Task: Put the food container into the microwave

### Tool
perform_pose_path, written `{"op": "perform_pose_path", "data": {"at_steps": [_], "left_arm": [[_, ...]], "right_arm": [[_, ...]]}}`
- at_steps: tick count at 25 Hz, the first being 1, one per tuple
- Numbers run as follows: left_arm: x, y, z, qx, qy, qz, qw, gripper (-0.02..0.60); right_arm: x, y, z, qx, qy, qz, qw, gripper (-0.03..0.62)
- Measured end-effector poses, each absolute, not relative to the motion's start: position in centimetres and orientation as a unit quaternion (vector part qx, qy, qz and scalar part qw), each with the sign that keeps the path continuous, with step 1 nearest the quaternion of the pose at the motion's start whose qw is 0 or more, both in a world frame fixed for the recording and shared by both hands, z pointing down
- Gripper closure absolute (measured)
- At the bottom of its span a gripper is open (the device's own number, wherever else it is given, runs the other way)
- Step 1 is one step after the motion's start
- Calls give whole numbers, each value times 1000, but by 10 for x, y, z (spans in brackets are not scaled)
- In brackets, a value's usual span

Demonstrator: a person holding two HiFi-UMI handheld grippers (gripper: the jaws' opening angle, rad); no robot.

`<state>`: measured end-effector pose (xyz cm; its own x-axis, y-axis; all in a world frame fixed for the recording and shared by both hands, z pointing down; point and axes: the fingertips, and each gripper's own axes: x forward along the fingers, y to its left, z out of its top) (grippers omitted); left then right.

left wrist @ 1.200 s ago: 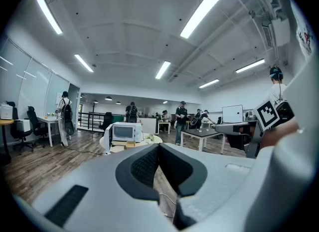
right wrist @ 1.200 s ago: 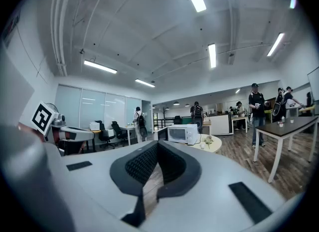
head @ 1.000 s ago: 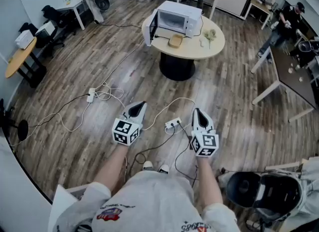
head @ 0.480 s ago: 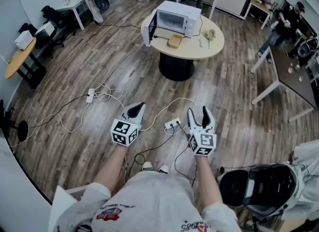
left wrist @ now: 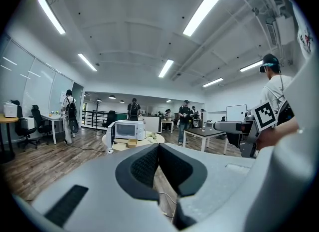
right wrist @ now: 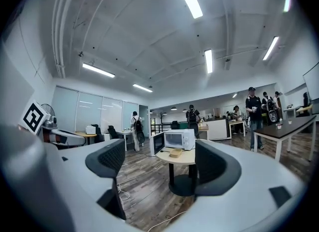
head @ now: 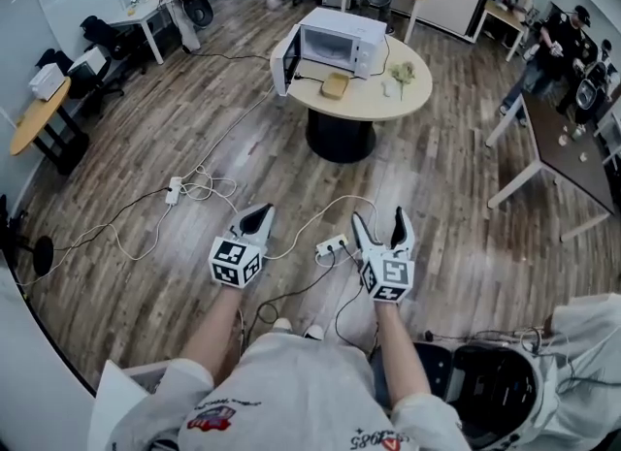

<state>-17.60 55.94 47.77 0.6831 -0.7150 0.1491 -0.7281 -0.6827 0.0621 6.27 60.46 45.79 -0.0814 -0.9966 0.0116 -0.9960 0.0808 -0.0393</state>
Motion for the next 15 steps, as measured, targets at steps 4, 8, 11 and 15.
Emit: {"op": "perform_pose_path", "data": {"at_steps": [4, 8, 11, 15], "left_arm": [[-173, 569, 476, 913, -402, 53, 54, 577], [-175, 573, 479, 910, -408, 53, 57, 577], [-173, 569, 479, 908, -411, 53, 60, 577], [-168, 558, 479, 909, -409, 50, 59, 577]], "right_arm": [[66, 609, 461, -669, 743, -21, 11, 173], [64, 614, 469, -662, 749, -28, 12, 182], [64, 612, 466, -657, 753, -36, 12, 184], [66, 600, 475, -651, 758, -39, 10, 184]]}}
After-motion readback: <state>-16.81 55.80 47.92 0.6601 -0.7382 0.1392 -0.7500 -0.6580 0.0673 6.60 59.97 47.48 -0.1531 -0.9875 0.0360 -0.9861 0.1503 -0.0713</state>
